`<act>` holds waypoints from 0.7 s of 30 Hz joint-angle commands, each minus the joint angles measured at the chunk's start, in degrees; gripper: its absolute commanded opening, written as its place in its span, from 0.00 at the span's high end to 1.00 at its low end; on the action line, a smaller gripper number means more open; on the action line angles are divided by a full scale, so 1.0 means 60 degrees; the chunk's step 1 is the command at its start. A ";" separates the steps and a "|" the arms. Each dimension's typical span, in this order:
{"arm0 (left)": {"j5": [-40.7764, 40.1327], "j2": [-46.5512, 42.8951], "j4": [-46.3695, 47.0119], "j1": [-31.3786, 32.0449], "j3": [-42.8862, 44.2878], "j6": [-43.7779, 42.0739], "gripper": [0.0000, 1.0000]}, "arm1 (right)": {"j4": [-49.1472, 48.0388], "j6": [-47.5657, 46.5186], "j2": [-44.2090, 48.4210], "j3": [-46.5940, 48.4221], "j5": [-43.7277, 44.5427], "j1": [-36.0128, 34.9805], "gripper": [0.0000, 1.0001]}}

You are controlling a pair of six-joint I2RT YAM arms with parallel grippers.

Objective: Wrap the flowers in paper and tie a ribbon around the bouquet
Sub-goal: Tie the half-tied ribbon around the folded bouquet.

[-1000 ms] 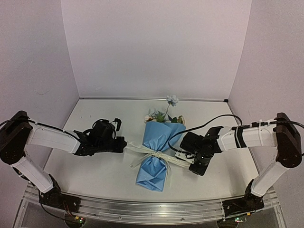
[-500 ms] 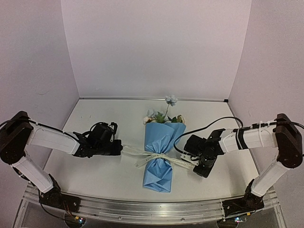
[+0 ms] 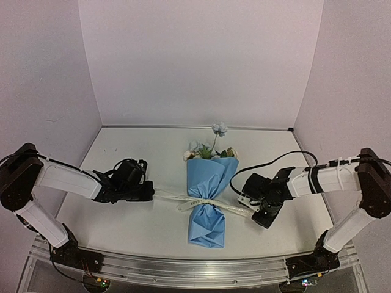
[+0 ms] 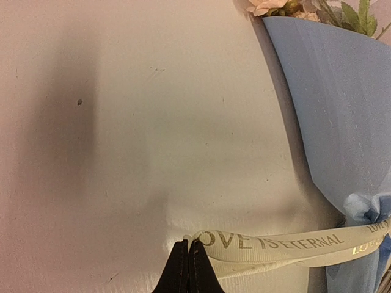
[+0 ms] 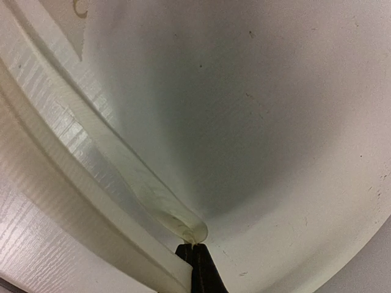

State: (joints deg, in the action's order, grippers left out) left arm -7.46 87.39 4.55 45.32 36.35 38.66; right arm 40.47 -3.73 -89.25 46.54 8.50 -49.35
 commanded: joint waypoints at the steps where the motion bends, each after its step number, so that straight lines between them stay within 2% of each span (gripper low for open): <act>1: -0.0258 -0.0253 -0.0124 -0.0315 -0.0155 0.0100 1.00 | 0.0357 0.0307 0.0345 -0.0275 0.0255 0.0154 1.00; 8: 0.0092 -0.0345 -0.0030 -0.0827 -0.0320 0.0125 1.00 | 0.0084 0.0549 0.0698 -0.0784 0.0195 0.0556 1.00; 18: 0.0362 -0.0216 -0.0011 -0.0873 -0.0076 -0.0176 1.00 | -0.0036 0.0963 0.0978 -0.1020 0.0210 0.0753 1.00; 21: 0.0875 -0.0199 0.0272 -0.0865 0.0096 -0.0516 1.00 | -0.0048 0.1018 0.1099 -0.1028 -0.0415 0.0742 1.00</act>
State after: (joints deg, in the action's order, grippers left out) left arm -1.54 86.85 5.68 41.55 35.48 38.64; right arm 35.41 0.51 -84.60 41.71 7.27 -45.73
